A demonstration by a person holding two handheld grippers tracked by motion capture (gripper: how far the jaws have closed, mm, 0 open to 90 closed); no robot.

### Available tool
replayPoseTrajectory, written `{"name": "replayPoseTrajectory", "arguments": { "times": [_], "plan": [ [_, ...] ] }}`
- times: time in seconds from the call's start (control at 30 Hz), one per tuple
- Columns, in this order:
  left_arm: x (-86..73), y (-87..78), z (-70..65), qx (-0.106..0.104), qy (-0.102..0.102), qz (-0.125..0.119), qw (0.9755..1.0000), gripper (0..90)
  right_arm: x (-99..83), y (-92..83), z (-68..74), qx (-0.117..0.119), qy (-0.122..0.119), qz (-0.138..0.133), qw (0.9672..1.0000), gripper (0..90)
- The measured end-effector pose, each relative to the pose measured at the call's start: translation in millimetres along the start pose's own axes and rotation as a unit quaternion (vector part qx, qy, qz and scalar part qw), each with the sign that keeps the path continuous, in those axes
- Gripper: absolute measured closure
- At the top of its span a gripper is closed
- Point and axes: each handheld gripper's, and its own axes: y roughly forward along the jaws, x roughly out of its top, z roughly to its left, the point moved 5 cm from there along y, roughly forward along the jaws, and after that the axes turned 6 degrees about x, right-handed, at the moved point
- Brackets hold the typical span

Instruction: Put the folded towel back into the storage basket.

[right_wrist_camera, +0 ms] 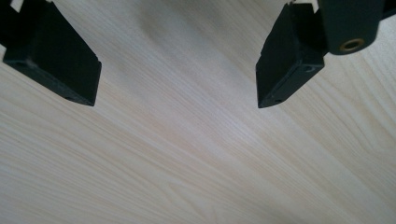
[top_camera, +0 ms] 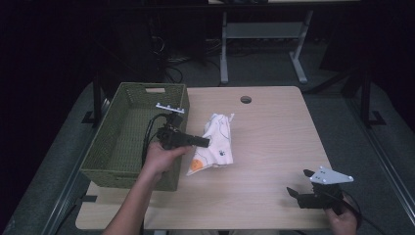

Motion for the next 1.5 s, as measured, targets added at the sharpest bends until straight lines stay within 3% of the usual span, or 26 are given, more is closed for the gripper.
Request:
{"name": "replayPoseTrajectory", "arguments": {
  "times": [0.57, 1.03, 1.27, 1.5],
  "plan": [
    [6.9, -54.9, 14.9, 0.013, -0.018, -0.020, 0.9996, 82.3, -0.2, 1.1, 0.6, 0.000, -0.002, 0.004, 1.0000, 13.7],
    [-2.3, -87.4, 37.2, 0.021, -0.038, -0.037, 0.9984, 82.3, 1.0, 0.3, 0.7, -0.003, -0.004, 0.001, 1.0000, 13.7],
    [-9.6, -104.4, 48.0, 0.037, -0.035, -0.036, 0.9981, 82.3, 0.2, 0.4, 0.0, -0.005, -0.005, 0.003, 1.0000, 13.7],
    [-18.3, -120.6, 62.9, 0.055, -0.046, -0.031, 0.9970, 82.5, -0.5, 1.0, -2.1, -0.006, -0.001, 0.005, 1.0000, 13.7]
  ]
}}
